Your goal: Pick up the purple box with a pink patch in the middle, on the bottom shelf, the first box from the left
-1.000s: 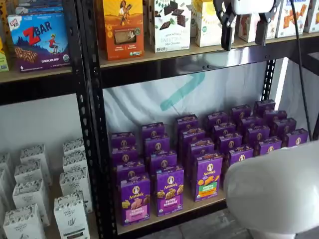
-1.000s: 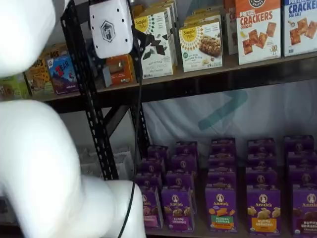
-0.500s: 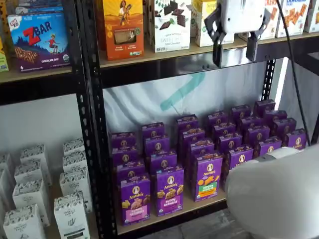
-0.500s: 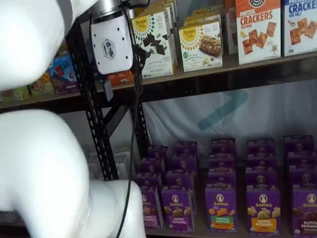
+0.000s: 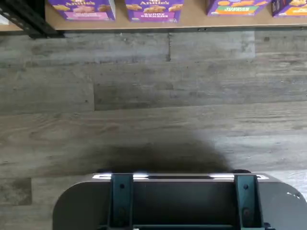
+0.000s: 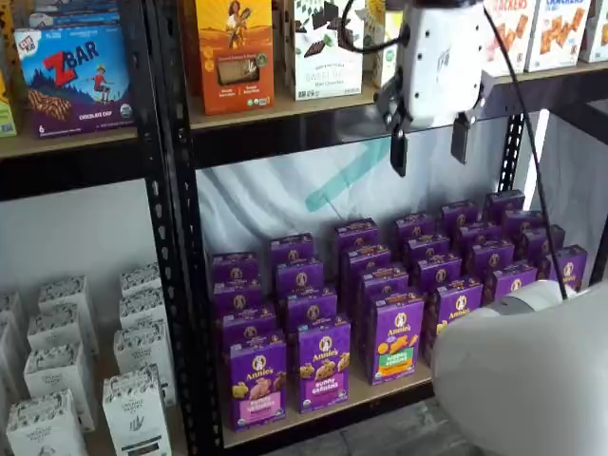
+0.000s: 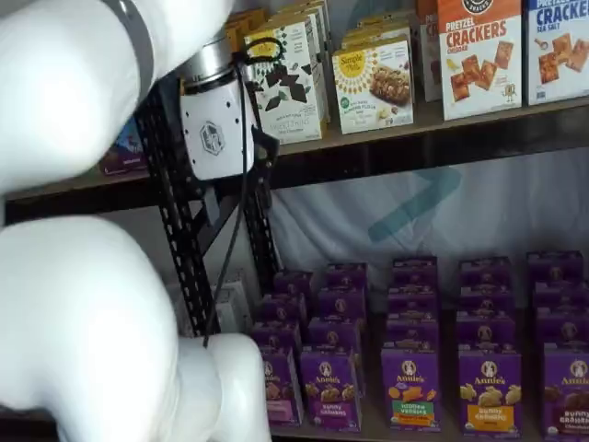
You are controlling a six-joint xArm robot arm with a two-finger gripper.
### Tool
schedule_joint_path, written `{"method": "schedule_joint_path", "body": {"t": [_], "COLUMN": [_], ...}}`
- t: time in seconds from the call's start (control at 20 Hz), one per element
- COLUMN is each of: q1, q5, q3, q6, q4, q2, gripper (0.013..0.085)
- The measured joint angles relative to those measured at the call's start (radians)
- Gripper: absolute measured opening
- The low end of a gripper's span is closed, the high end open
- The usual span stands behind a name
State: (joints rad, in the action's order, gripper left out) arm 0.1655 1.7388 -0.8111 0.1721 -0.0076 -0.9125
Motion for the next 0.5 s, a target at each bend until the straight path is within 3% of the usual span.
{"method": "schedule_joint_path", "body": {"t": [0.5], "q1": [-0.008], "q5": [-0.202], "q3": [0.218], "q6": [-0.003], "q4": [0.005], "q2": [-0.036], "gripper": [0.085]}}
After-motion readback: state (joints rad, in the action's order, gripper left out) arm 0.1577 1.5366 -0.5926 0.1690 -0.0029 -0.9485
